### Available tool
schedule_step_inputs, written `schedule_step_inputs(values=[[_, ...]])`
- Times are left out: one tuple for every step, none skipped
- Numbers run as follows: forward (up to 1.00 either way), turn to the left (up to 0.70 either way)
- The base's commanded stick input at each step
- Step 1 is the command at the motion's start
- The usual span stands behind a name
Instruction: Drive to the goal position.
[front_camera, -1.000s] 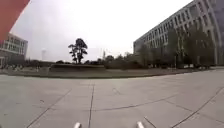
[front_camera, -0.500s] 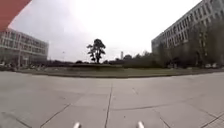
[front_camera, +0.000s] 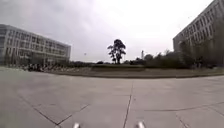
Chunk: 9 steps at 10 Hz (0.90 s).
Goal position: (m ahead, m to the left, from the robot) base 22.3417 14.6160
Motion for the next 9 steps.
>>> schedule_step_inputs(values=[[0.00, 0.50], [0.00, 0.50], [0.00, 0.50], [0.00, 0.50], [0.00, 0.49], [0.00, 0.48], [0.00, 0.43], [0.00, 0.29], [0.00, 0.14]])
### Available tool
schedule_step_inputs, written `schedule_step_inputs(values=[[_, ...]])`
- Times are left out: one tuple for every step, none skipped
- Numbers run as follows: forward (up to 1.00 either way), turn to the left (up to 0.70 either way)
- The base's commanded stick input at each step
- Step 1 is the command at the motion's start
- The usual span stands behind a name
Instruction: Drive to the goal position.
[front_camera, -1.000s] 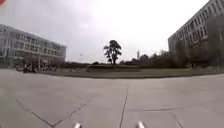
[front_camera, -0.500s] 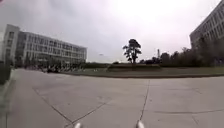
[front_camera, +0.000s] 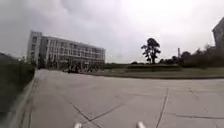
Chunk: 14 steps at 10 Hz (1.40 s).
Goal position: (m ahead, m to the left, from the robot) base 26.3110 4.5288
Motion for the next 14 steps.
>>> schedule_step_inputs(values=[[0.49, 0.00], [0.50, 0.00], [0.50, 0.00], [0.50, 0.00], [0.50, 0.00], [0.50, 0.00], [0.50, 0.00], [0.50, 0.00], [0.50, 0.00], [0.50, 0.00], [0.50, 0.00], [0.50, 0.00], [0.50, 0.00], [0.50, 0.00]])
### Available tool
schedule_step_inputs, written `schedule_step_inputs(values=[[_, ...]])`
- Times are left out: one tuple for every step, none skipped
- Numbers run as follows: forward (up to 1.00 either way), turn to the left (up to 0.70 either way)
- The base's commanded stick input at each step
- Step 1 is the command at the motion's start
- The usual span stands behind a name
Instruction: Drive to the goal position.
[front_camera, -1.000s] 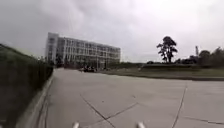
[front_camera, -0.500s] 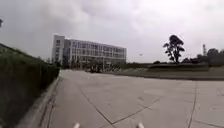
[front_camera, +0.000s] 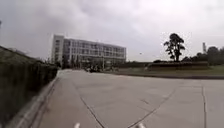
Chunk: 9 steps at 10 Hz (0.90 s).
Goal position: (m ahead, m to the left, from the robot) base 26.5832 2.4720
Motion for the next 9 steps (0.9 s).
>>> schedule_step_inputs(values=[[0.50, 0.00], [0.50, 0.00], [0.50, 0.02], [0.50, 0.15], [0.50, 0.20], [0.50, 0.24], [0.50, 0.25], [0.50, 0.25], [0.50, 0.25]])
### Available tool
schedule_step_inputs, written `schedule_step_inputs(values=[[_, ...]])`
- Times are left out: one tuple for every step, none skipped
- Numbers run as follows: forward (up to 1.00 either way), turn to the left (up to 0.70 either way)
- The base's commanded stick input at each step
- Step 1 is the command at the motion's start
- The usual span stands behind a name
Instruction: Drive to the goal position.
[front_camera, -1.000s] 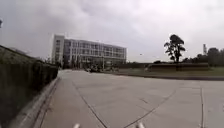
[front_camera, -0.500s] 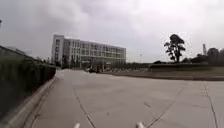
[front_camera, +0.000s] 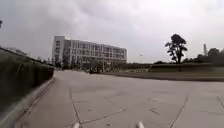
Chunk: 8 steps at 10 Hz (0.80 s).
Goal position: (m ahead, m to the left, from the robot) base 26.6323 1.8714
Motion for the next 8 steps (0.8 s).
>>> schedule_step_inputs(values=[[0.50, 0.23], [0.50, 0.21], [0.50, 0.00], [0.50, 0.00], [0.50, 0.00], [0.50, 0.00], [0.50, 0.00], [0.50, 0.00]])
